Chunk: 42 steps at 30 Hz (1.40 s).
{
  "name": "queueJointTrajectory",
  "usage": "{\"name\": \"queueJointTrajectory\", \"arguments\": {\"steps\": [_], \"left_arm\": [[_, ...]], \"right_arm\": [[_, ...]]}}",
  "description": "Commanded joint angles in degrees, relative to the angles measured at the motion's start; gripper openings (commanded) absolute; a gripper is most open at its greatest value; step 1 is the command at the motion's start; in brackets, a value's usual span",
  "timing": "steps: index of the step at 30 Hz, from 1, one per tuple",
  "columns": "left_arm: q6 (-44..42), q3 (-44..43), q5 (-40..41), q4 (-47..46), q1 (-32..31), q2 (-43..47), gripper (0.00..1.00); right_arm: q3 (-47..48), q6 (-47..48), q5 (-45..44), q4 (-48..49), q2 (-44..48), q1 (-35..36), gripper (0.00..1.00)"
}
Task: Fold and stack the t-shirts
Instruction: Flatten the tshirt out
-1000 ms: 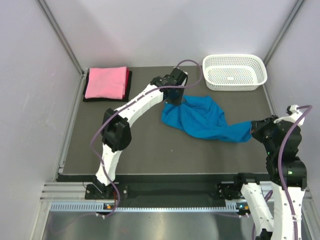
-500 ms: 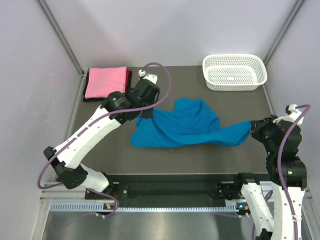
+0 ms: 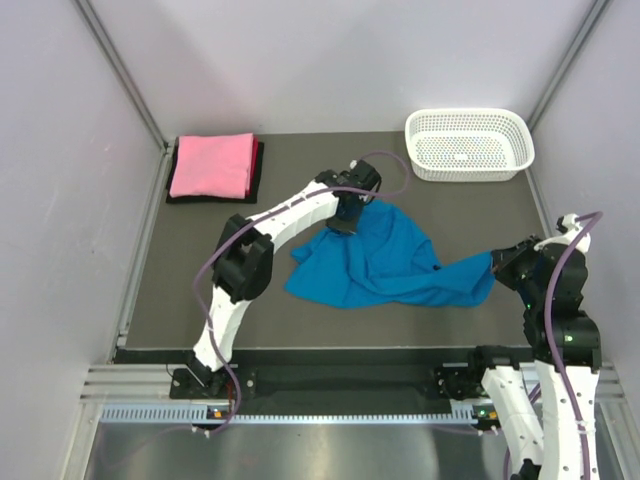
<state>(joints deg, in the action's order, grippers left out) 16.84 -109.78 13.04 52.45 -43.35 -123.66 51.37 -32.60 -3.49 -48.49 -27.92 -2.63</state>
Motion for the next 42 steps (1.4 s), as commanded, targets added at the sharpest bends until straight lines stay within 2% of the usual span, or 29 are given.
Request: {"name": "queueJointTrajectory", "arguments": {"steps": [1, 2, 3, 5, 6, 7, 9, 10, 11, 12, 13, 15, 19, 23, 29, 35, 42], "left_arm": [[1.3, -8.3, 2.4, 3.0, 3.2, 4.4, 0.33], [1.4, -6.1, 3.5, 2.1, 3.4, 9.3, 0.39], [2.0, 0.3, 5.1, -0.6, 3.5, 12.5, 0.5], [5.2, 7.2, 6.4, -1.7, 4.2, 21.9, 0.51], [7.0, 14.0, 5.4, -1.8, 5.9, 24.8, 0.52], [9.0, 17.5, 0.1, -2.1, 7.3, 30.3, 0.52], [14.3, 30.4, -7.4, -4.9, 12.7, 36.1, 0.52], [16.1, 34.8, -12.7, -9.2, 14.3, 42.1, 0.52], [19.7, 39.2, -14.9, -12.0, 16.7, 45.0, 0.53], [21.3, 47.3, -15.4, -14.9, 17.2, 47.6, 0.55], [22.6, 50.2, -15.9, -16.8, 17.9, 51.5, 0.55], [26.2, 55.6, -16.7, -19.8, 19.0, 53.2, 0.55], [29.3, 60.0, -16.5, -22.3, 19.1, 53.4, 0.51], [33.2, 66.1, -18.7, -30.0, 19.2, 52.6, 0.5], [34.8, 70.6, -22.9, -36.0, 19.2, 45.6, 0.48], [35.6, 74.5, -20.0, -38.1, 19.2, 44.6, 0.45], [34.9, 75.0, -17.0, -39.1, 19.2, 43.2, 0.43]], "right_arm": [[0.7, -0.4, -0.1, 3.1, -0.7, 0.0, 0.0], [0.7, -0.4, 0.2, 3.2, -0.9, 0.0, 0.0], [0.6, -0.4, 0.4, 3.3, -1.1, 0.0, 0.0], [0.0, -0.4, 0.7, 4.1, -1.2, 0.0, 0.0], [-0.3, -0.7, 0.8, 4.2, -1.2, 0.0, 0.0], [-0.7, -0.9, 0.9, 4.3, -1.2, 0.0, 0.0], [-1.7, -1.2, 1.3, 4.8, -1.0, 0.0, 0.0], [-2.1, -1.3, 1.6, 5.1, -0.9, 0.0, 0.0], [-2.4, -1.4, 2.0, 5.5, -0.7, 0.0, 0.0], [-2.9, -1.5, 2.1, 5.5, -0.8, 0.0, 0.0], [-3.1, -1.4, 2.0, 5.5, -0.7, 0.0, 0.0], [-3.4, -1.2, 2.3, 5.4, -0.7, 0.0, 0.0], [-3.5, -1.1, 2.7, 5.4, -0.1, 0.0, 0.0], [-3.6, -1.1, 2.8, 5.2, 0.5, 0.0, 0.0], [-4.2, -0.9, 2.3, 4.7, 0.7, 0.0, 0.0], [-5.1, -0.8, 1.9, 4.6, 1.0, 0.0, 0.0], [-4.6, -1.2, 2.0, 5.3, 0.5, 0.0, 0.0]]}}
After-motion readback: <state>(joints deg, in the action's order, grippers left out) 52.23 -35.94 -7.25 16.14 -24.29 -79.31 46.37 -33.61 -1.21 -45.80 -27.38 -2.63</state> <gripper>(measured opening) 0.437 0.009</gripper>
